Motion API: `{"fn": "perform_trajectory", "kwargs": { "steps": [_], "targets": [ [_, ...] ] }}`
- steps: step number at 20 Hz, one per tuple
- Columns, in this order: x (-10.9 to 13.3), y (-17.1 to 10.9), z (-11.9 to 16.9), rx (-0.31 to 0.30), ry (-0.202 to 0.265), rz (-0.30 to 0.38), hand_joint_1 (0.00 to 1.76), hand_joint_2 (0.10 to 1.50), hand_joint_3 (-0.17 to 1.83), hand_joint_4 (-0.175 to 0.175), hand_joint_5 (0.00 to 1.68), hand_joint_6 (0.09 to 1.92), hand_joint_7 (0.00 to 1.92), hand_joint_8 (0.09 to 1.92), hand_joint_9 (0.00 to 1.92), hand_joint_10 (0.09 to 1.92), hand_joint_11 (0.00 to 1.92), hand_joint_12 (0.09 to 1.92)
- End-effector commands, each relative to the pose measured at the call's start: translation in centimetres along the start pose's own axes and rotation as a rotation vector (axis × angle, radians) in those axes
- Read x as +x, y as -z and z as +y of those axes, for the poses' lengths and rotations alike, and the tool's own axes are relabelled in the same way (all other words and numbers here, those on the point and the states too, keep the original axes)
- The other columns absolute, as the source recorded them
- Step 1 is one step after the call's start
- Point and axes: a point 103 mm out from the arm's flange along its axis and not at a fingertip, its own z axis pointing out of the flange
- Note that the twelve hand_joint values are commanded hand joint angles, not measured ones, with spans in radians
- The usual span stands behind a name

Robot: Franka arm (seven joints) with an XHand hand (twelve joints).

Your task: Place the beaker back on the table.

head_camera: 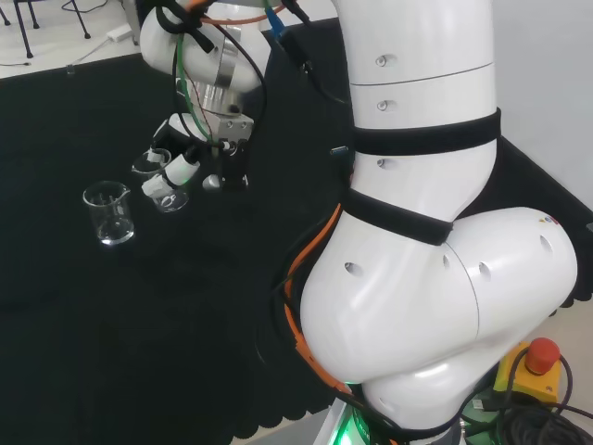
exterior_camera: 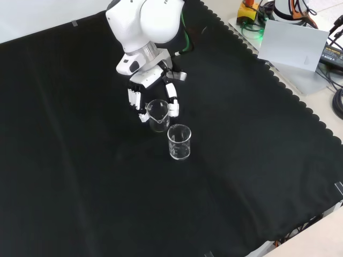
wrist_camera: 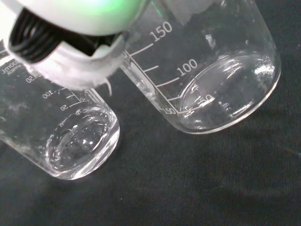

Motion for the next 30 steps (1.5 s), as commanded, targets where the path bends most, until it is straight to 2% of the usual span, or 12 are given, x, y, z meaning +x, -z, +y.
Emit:
{"fn": "perform_trajectory", "kwargs": {
  "steps": [1,7,17,20,22,27,30],
  "targets": [
    [-0.1,-0.6,0.2,-0.009,0.002,0.022,1.13,0.62,0.95,-0.064,1.06,1.19,1.38,1.01,1.16,1.04,1.07,0.95],
    [-0.5,-0.9,0.5,-0.033,-0.002,0.047,1.14,0.63,0.94,-0.073,1.06,1.18,1.37,1.00,1.16,1.03,1.07,0.94],
    [-0.4,-1.6,0.5,-0.031,0.003,0.061,1.14,0.64,0.92,-0.096,1.05,1.18,1.36,0.99,1.15,1.02,1.07,0.94],
    [-1.2,-1.1,0.2,-0.027,0.005,0.081,1.14,0.64,0.91,-0.097,1.05,1.18,1.35,0.98,1.15,1.02,1.07,0.95],
    [-1.0,-1.4,0.1,-0.014,0.009,0.078,1.13,0.66,0.89,-0.074,1.05,1.17,1.33,0.96,1.13,1.00,1.04,0.96],
    [-0.5,-1.9,-0.1,0.007,0.012,0.062,1.08,0.79,0.63,0.050,1.01,1.10,1.19,0.86,1.06,0.86,0.83,1.13],
    [-1.3,-1.5,-0.4,0.013,0.007,0.067,1.07,0.84,0.54,0.081,1.00,1.08,1.15,0.83,1.05,0.79,0.75,1.19]
  ]
}}
